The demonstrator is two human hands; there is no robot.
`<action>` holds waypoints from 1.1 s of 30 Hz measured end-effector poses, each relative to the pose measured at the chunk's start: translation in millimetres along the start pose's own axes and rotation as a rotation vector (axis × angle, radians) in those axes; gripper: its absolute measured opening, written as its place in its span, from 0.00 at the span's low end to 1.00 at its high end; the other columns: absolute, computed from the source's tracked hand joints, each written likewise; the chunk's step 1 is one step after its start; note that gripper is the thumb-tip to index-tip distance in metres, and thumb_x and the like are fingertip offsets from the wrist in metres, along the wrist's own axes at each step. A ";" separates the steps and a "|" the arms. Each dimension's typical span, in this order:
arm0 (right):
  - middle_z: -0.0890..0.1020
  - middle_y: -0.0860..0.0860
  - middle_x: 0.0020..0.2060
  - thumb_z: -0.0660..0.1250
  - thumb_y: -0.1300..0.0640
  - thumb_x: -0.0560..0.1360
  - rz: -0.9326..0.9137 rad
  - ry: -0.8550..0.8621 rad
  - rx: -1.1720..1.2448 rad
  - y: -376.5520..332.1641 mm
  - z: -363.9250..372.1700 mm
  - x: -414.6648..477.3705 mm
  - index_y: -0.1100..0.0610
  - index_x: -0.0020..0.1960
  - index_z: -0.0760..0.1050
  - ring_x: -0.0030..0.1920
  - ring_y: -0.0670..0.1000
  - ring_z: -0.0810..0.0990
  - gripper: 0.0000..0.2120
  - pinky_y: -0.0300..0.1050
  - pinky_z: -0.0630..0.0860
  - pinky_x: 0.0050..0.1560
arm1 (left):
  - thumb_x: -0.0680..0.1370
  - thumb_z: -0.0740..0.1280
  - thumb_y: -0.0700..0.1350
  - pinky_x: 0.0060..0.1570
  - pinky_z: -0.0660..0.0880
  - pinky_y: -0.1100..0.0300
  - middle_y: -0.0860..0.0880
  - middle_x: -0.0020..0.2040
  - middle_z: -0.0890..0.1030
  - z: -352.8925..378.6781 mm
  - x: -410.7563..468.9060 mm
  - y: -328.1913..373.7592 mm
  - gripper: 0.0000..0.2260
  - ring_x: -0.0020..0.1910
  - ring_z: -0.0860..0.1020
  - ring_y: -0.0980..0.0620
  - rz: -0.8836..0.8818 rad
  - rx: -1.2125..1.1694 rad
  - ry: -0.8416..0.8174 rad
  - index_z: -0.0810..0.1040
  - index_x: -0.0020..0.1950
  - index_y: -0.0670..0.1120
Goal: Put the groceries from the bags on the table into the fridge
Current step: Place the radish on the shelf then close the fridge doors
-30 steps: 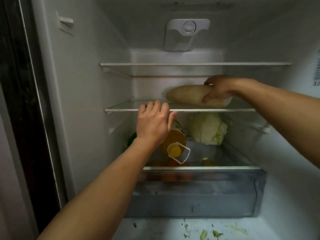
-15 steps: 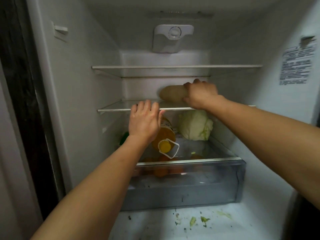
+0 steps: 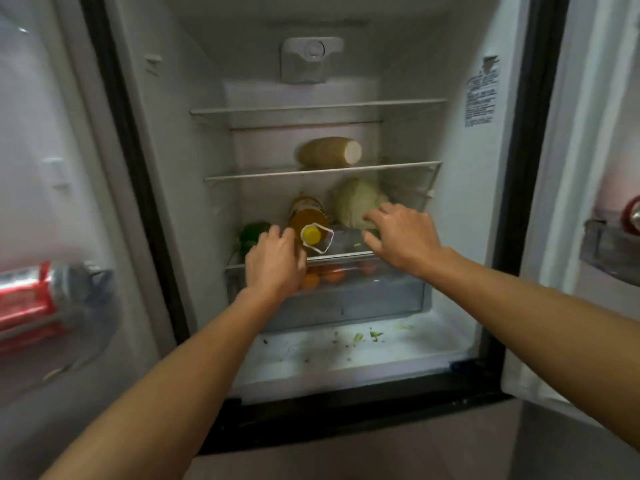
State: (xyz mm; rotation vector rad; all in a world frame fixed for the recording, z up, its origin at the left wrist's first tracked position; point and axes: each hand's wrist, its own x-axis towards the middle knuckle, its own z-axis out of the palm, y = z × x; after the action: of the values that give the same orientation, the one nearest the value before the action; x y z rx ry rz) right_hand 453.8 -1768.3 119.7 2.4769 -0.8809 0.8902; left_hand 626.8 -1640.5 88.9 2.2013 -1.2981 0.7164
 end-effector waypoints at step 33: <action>0.78 0.47 0.29 0.57 0.40 0.74 -0.437 0.076 0.467 -365.6 -49.3 -245.0 0.52 0.34 0.74 0.30 0.49 0.77 0.18 0.41 0.70 0.32 | 0.81 0.53 0.60 0.65 0.68 0.45 0.44 0.72 0.66 -238.3 -293.7 -277.0 0.27 0.68 0.69 0.44 -0.321 -0.234 0.214 0.59 0.76 0.47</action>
State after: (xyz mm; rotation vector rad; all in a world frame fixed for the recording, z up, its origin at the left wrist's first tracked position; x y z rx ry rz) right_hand 525.8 -1366.6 -52.4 2.8294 -0.0870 1.1089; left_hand 706.5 -1181.5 36.9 2.0148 -0.8507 0.6194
